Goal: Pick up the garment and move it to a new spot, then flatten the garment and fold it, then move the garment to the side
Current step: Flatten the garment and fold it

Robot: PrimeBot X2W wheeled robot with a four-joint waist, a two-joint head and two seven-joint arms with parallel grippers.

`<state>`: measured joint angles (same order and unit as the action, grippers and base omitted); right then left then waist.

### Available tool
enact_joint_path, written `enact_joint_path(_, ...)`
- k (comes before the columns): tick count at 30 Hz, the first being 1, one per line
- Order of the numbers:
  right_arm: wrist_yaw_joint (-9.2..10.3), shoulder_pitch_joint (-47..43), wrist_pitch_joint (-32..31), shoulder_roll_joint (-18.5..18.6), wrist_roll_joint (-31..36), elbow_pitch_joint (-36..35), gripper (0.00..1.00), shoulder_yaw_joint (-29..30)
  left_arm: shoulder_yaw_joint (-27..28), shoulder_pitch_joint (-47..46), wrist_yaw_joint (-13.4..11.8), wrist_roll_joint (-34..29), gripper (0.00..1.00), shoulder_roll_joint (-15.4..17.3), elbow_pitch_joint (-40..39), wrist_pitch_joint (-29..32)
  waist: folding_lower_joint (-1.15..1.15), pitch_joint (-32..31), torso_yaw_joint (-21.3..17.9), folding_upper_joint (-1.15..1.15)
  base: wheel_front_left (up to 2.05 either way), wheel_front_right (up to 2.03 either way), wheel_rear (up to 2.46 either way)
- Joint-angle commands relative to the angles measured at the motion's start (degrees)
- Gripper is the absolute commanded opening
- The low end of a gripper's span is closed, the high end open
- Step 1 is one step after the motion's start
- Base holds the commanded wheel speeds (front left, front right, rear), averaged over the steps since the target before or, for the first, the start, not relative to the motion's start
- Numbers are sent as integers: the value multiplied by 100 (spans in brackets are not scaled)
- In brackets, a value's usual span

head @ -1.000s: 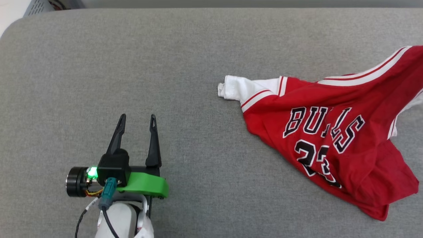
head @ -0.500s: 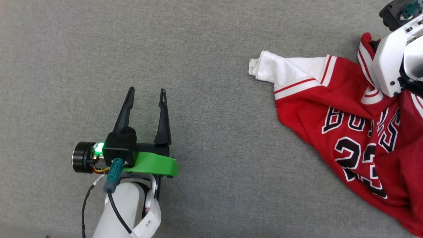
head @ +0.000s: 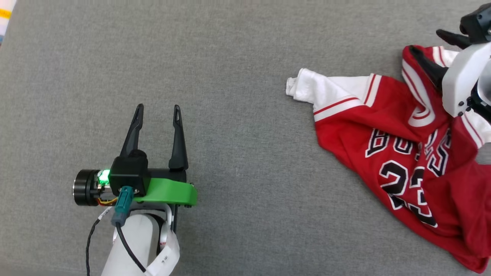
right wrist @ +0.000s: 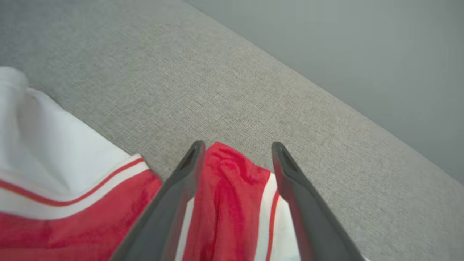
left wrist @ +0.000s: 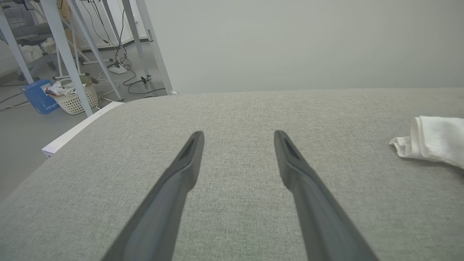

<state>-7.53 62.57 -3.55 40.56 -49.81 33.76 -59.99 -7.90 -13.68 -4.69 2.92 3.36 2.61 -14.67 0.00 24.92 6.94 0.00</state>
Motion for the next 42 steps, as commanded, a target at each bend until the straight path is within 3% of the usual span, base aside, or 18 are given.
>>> enact_joint_path(1, 4, -173, 352, 35, -47, -76, 100, 78, 36, 71, 49, -45, 100, 49, -31, -33, 0, -335, -258, 0, 0, 0, 0)
enact_joint_path(9, 4, -954, 1697, -64, 301, -377, 100, 889, 167, 71, 233, -52, 100, 245, -58, -33, 0, -779, -588, 0, 0, 0, 0)
enact_joint_path(14, 4, -1730, 1846, -374, 878, -646, 100, 1876, 210, -46, 462, -11, 100, 409, -24, -33, 0, -1018, -764, 0, 0, 0, 0)
enact_joint_path(18, 4, -2614, 1852, -729, 1496, -1243, 100, 2987, 206, -296, 748, 80, 100, 564, 97, -33, 0, -1138, -878, 0, 0, 0, 0)
enact_joint_path(25, 4, -4126, 1854, -1347, 2287, -2197, 100, 4291, -219, -1373, 1148, 227, 100, 1022, 675, 295, 0, -1223, -1024, 0, 0, 0, 0)
enact_joint_path(30, 4, -4812, 1751, -1675, 2603, -2728, 100, 4749, -1079, -2385, 1212, 857, 100, 1366, 1057, 1288, 0, -1194, -1125, 0, 0, 0, 0)
enact_joint_path(36, 4, -5232, 1525, -1959, 2854, -3260, 100, 5054, -2689, -3484, 1216, 2418, 100, 1833, 1246, 3084, 0, -1091, -1289, 0, 0, 0, 0)
enact_joint_path(42, 4, -5215, 1388, -2080, 2976, -3554, 100, 5121, -4104, -4462, 1216, 3596, 100, 2113, 1347, 4516, 0, -768, -1451, 0, 0, 0, 0)
